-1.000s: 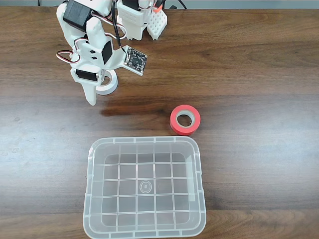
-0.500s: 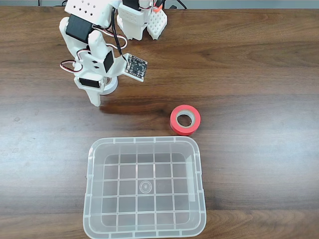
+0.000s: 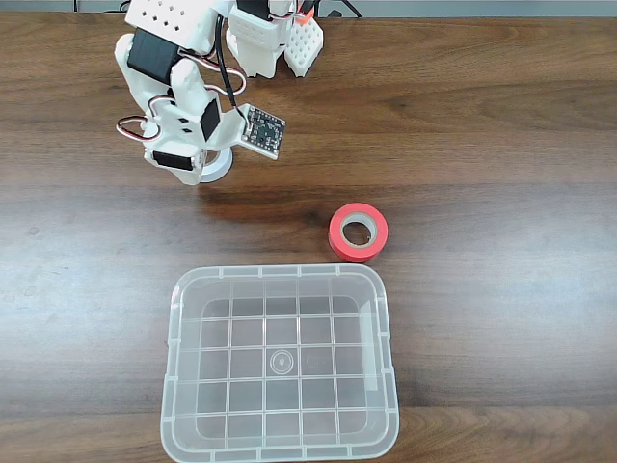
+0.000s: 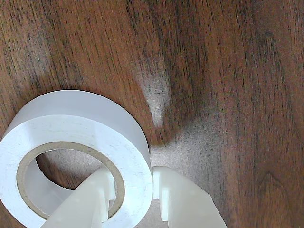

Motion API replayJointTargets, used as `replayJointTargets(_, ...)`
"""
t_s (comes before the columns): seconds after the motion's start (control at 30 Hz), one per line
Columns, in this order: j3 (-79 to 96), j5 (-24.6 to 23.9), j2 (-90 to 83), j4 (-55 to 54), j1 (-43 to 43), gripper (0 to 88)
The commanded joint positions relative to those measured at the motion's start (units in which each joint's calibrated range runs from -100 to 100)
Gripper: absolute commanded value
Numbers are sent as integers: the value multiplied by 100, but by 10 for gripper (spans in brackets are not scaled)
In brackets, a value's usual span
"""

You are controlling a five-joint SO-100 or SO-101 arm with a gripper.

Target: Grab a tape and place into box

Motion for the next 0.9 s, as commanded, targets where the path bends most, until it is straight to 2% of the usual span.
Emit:
replayJointTargets(0.0, -527, 17, -325, 164, 64, 42)
replayJointTargets(0.23, -685, 17, -1886, 814, -46, 49)
replayJointTargets(0.53, -1351, -31, -3278, 1525, -646, 49)
replayJointTargets(0.7, -2577, -147, -3165, 1576, -1172, 50)
replayJointTargets(0.87, -4093, -336, -2272, 1576, -1677, 50)
